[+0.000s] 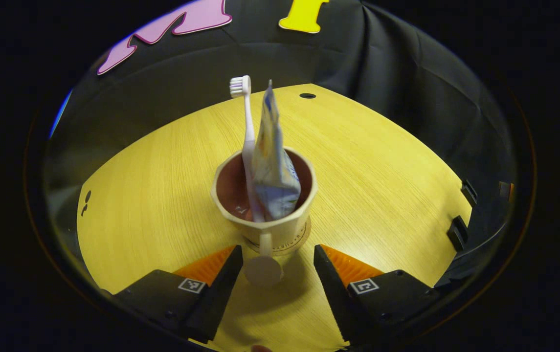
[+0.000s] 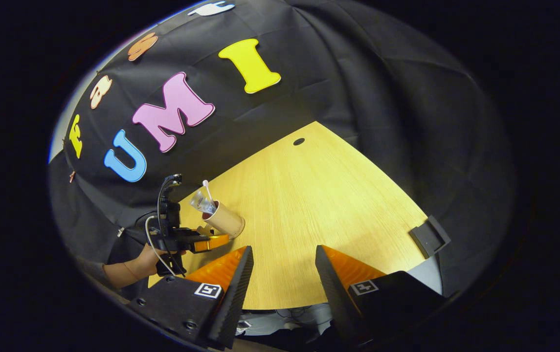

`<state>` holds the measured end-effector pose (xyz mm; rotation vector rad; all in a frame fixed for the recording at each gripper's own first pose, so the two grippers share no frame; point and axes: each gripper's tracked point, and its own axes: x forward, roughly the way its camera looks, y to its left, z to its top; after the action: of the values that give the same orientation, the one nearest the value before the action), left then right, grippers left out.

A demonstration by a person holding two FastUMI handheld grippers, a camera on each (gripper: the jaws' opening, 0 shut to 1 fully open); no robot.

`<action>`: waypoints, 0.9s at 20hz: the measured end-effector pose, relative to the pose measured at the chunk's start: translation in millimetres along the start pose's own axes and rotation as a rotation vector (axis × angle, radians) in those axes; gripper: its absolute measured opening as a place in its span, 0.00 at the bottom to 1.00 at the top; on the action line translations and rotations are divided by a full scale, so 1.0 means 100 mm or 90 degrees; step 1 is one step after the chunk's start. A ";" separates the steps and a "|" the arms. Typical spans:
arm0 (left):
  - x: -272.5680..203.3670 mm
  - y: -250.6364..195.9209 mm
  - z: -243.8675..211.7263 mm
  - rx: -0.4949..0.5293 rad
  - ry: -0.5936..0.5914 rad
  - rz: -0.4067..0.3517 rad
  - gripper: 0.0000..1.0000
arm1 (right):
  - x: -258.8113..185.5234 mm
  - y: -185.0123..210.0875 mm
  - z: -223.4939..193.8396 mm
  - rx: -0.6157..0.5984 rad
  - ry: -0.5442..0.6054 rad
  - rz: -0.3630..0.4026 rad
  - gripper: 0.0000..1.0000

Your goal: Put the toothbrush and toothpaste on the desktop into the cup, then pick up the cup and place it on the coaster on the desktop.

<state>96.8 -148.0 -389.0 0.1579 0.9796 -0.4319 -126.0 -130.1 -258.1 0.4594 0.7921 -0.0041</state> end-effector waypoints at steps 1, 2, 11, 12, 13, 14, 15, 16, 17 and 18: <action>-0.03 0.00 0.00 0.002 -0.006 -0.001 0.92 | 0.00 0.02 -0.01 -0.003 0.003 0.002 0.79; -0.07 0.00 0.00 0.000 -0.013 -0.002 0.92 | 0.01 0.05 -0.01 -0.005 0.004 0.005 0.79; -0.57 0.44 -0.10 -0.044 -0.056 0.047 0.92 | 0.23 0.56 -0.10 -0.048 0.027 0.056 0.80; -0.64 0.54 -0.13 -0.055 -0.062 0.056 0.94 | 0.26 0.65 -0.12 -0.054 0.031 0.065 0.80; -0.73 0.62 -0.15 -0.067 -0.069 0.063 0.95 | 0.31 0.73 -0.13 -0.061 0.034 0.074 0.80; -0.82 0.68 -0.18 -0.079 -0.078 0.066 0.95 | 0.34 0.82 -0.15 -0.069 0.037 0.083 0.80; -0.90 0.70 -0.21 -0.090 -0.086 0.062 0.95 | 0.39 0.90 -0.16 -0.076 0.040 0.091 0.80; -0.98 0.74 -0.24 -0.099 -0.096 0.061 0.95 | 0.43 0.98 -0.18 -0.084 0.043 0.099 0.79; -1.06 0.79 -0.27 -0.105 -0.103 0.063 0.94 | 0.47 1.06 -0.19 -0.090 0.047 0.107 0.79; -1.13 0.84 -0.31 -0.110 -0.108 0.066 0.94 | 0.51 1.14 -0.21 -0.097 0.050 0.115 0.79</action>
<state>54.3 -30.5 -317.4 0.0147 0.8334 -0.2590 -84.6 -10.4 -260.4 0.3870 0.8188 0.2421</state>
